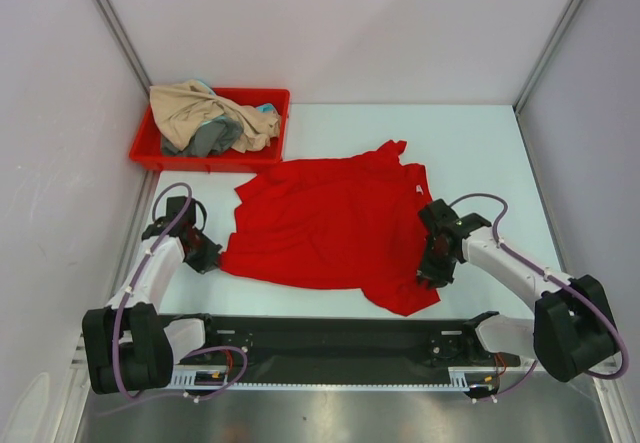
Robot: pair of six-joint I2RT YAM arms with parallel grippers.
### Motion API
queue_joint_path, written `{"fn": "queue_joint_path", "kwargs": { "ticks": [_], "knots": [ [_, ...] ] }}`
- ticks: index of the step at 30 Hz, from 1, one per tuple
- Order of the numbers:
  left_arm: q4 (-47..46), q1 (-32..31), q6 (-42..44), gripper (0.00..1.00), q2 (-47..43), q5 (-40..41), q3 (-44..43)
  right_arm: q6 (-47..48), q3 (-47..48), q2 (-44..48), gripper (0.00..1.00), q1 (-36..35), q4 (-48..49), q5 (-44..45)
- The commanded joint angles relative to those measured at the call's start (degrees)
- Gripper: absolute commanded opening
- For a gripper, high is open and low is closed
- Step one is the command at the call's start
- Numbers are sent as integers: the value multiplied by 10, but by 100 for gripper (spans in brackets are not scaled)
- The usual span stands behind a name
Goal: Fold and stack the t-shirts
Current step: Flatten the tshirt out
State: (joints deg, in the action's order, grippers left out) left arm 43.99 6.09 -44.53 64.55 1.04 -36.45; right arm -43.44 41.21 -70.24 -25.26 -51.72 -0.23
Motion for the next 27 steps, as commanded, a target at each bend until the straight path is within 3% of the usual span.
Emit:
{"fn": "queue_joint_path", "kwargs": {
  "ticks": [1,3,7,17,27],
  "knots": [
    [-4,4,1,0,-10,-6,-3,6,-5,-1,30,11,18,-9],
    [-5,4,0,0,-8,-6,-2,13,-3,-2,31,15,20,-8],
    [-7,3,-2,0,-7,-6,-2,49,4,-3,50,18,21,-2],
    [-13,4,-1,0,5,-23,-1,66,-20,-25,49,15,117,-30],
    [-18,4,6,0,10,-23,-1,62,-22,-47,48,-7,116,-21]
  ]
}}
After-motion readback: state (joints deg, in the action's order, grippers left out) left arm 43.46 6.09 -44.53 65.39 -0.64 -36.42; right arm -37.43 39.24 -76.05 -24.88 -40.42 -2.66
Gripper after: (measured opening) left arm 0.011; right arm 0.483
